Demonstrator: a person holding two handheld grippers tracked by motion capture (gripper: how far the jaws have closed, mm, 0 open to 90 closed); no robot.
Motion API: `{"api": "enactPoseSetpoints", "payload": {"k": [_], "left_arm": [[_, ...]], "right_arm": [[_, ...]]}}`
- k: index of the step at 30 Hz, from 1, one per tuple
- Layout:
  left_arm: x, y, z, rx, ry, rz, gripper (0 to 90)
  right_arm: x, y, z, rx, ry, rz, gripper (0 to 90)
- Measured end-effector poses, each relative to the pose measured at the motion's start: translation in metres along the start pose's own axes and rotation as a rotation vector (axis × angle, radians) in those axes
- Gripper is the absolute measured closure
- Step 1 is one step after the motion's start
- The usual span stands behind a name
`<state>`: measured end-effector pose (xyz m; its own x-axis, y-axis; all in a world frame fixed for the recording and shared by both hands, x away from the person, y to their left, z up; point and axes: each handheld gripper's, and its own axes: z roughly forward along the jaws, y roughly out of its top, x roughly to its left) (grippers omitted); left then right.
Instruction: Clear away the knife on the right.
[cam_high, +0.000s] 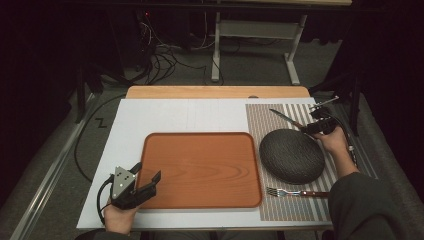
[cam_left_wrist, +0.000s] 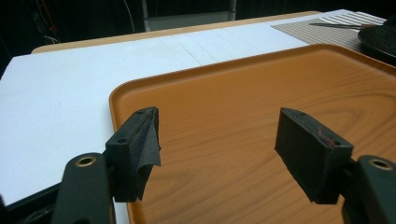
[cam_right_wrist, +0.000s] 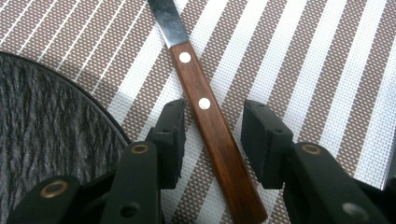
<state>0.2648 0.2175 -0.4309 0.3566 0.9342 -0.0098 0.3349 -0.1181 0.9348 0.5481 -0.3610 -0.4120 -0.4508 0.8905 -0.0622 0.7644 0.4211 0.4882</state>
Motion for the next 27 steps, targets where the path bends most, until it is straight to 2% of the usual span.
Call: {"api": "enactPoseSetpoints", "payload": {"k": [5, 11, 21, 24, 27], "left_arm": [[-0.001, 0.000, 0.001, 0.000, -0.002, -0.001, 30.5], [0.001, 0.000, -0.002, -0.002, 0.000, -0.003, 30.5], [0.000, 0.000, -0.001, 0.000, 0.000, 0.001, 30.5], [0.001, 0.000, -0.001, 0.000, 0.000, 0.000, 30.5], [0.000, 0.000, -0.001, 0.000, -0.002, 0.002, 30.5]], "right_arm": [[0.003, -0.001, 0.000, -0.013, 0.011, -0.014, 71.8], [0.002, -0.004, -0.001, -0.019, 0.023, -0.015, 77.1], [0.003, -0.006, -0.005, 0.004, 0.007, -0.025, 77.7], [0.004, -0.006, -0.006, 0.011, -0.011, -0.034, 77.8], [0.002, -0.007, -0.010, -0.003, -0.022, -0.020, 77.8]]}}
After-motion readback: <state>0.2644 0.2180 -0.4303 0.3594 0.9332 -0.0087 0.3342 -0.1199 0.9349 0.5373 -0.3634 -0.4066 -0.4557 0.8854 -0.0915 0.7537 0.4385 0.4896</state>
